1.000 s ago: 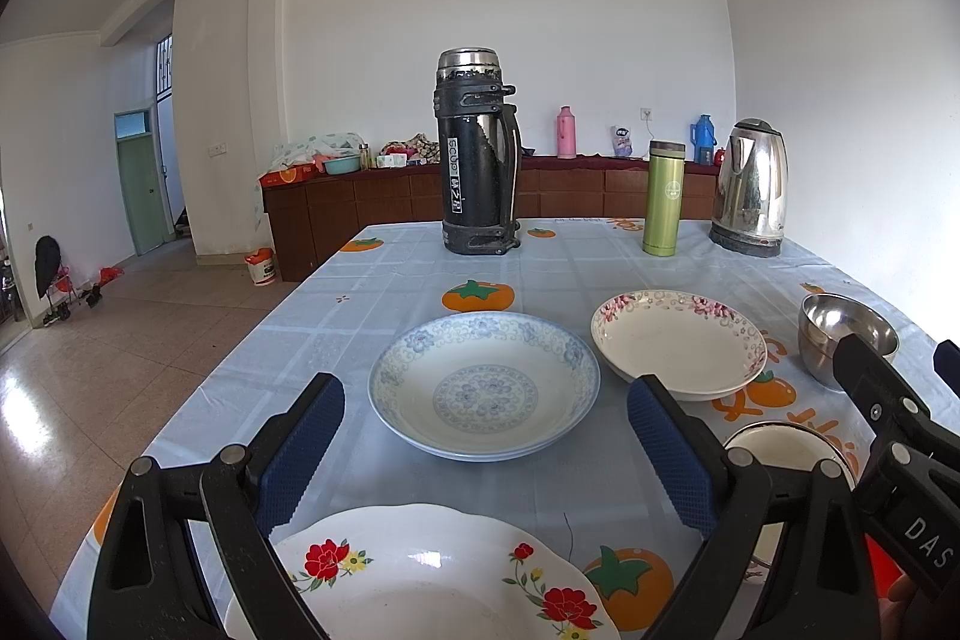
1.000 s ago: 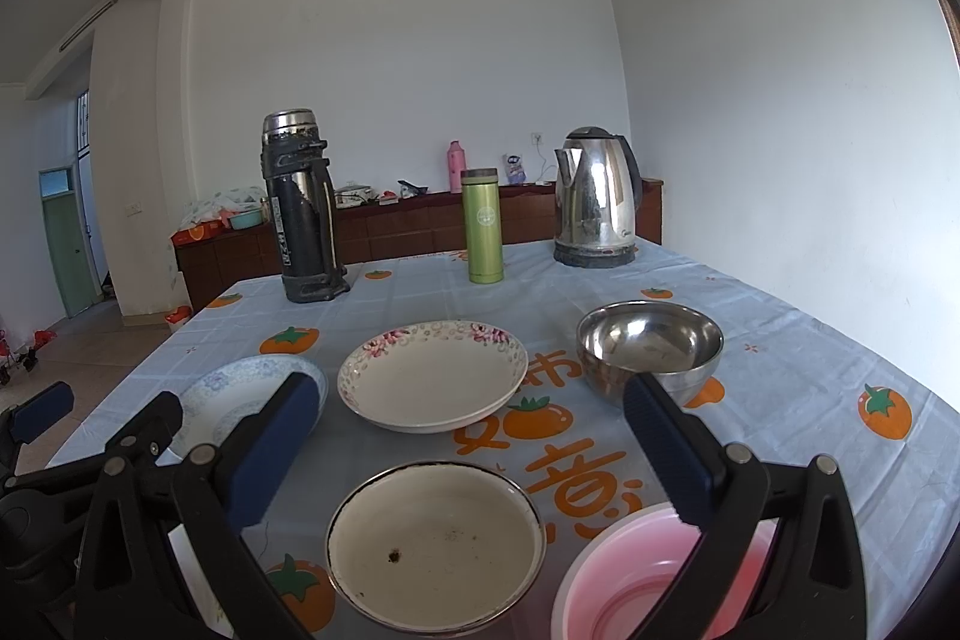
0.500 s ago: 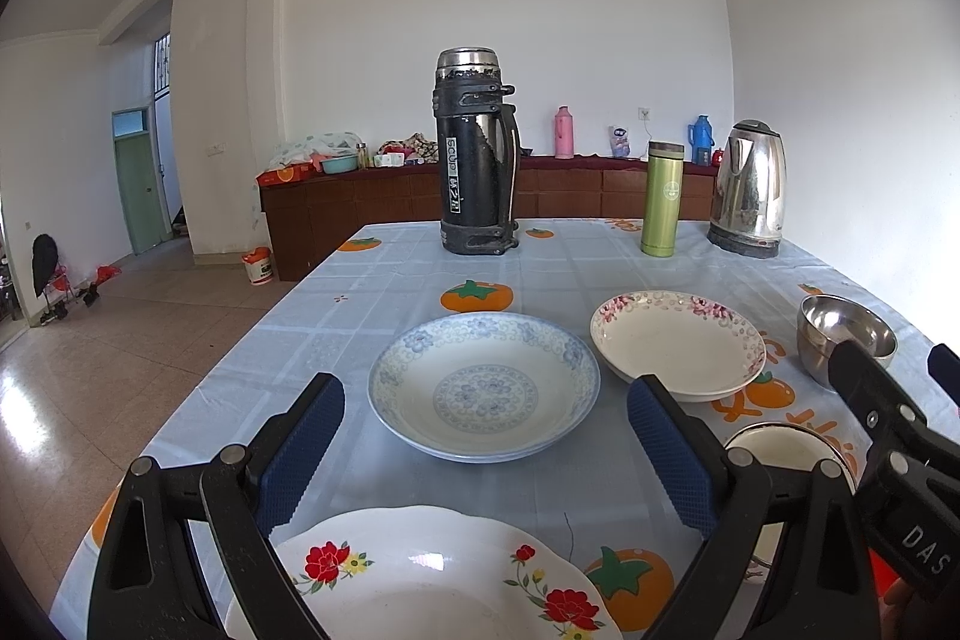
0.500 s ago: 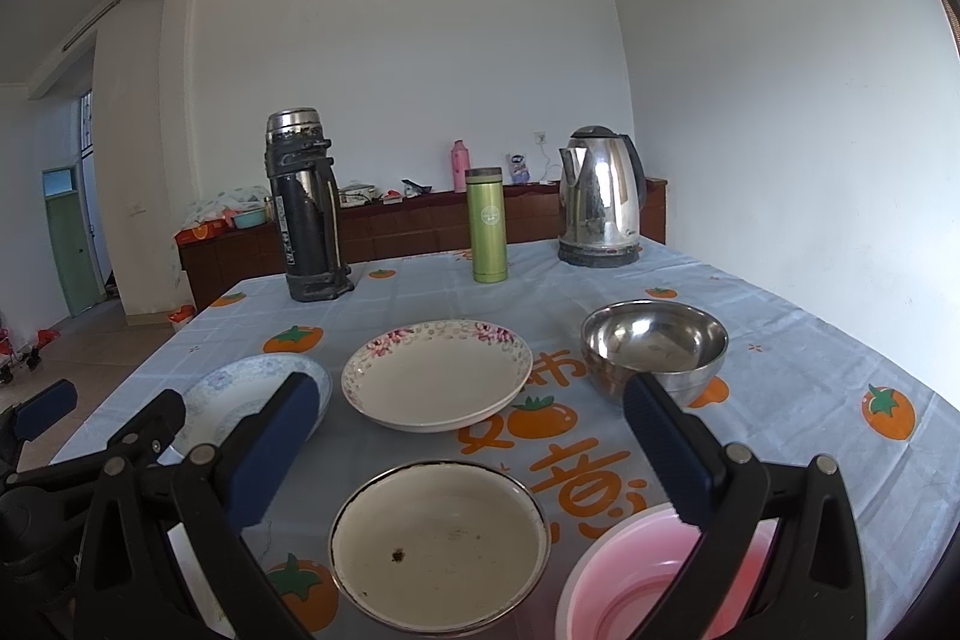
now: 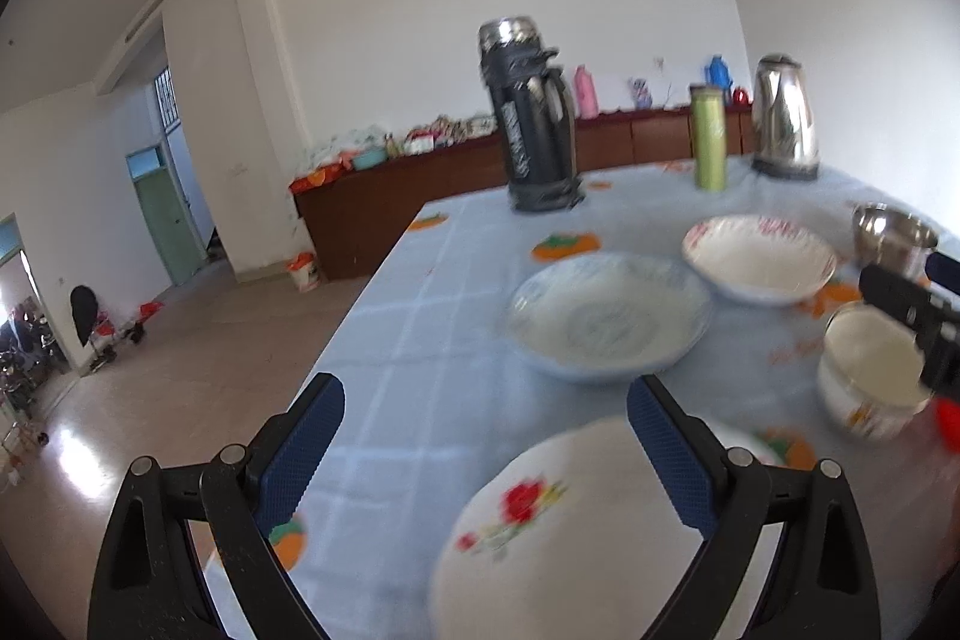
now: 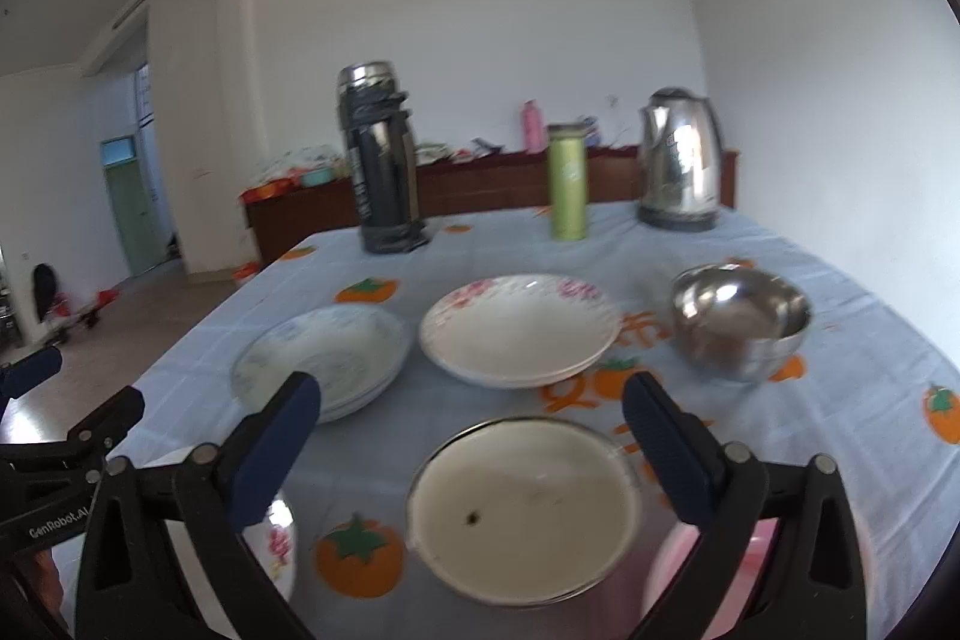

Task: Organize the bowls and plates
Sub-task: 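Grasp the rim of the white red-flower plate with both grippers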

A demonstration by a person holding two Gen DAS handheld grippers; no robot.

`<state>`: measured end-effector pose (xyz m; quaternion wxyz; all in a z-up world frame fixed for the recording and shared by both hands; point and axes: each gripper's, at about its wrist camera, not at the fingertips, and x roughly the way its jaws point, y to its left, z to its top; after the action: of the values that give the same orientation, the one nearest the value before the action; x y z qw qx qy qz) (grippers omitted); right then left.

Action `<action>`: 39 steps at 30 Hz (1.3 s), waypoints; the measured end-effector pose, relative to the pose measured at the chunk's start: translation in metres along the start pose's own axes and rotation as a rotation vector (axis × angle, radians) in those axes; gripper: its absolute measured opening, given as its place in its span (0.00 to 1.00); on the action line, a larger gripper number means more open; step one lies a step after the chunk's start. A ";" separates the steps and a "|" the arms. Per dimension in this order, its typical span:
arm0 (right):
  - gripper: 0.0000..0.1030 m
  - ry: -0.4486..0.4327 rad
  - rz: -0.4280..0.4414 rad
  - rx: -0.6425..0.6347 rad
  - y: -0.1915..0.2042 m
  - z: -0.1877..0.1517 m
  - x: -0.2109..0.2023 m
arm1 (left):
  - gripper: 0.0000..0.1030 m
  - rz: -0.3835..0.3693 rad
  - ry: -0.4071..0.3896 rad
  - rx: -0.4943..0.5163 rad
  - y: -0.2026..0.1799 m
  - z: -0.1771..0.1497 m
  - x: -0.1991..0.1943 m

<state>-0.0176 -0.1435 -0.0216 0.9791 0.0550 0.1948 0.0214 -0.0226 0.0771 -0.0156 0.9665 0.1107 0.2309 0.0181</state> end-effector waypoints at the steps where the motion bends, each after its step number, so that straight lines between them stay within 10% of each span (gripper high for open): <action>1: 0.87 0.012 0.014 -0.008 0.002 -0.001 0.002 | 0.94 -0.002 0.025 -0.002 0.008 -0.005 0.001; 8: 0.70 0.183 0.205 -0.075 0.032 -0.018 0.015 | 0.94 -0.069 0.178 -0.066 0.038 -0.030 0.019; 19: 0.45 0.370 0.253 -0.134 0.049 -0.043 0.026 | 0.82 -0.135 0.277 -0.018 0.019 -0.043 0.028; 39: 0.22 0.466 0.350 -0.110 0.060 -0.059 0.029 | 0.47 -0.209 0.361 -0.075 0.015 -0.055 0.041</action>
<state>-0.0141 -0.0761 -0.0797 0.8909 0.0284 0.4006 0.2123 -0.0108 0.1065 -0.0779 0.9095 0.0452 0.4096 -0.0541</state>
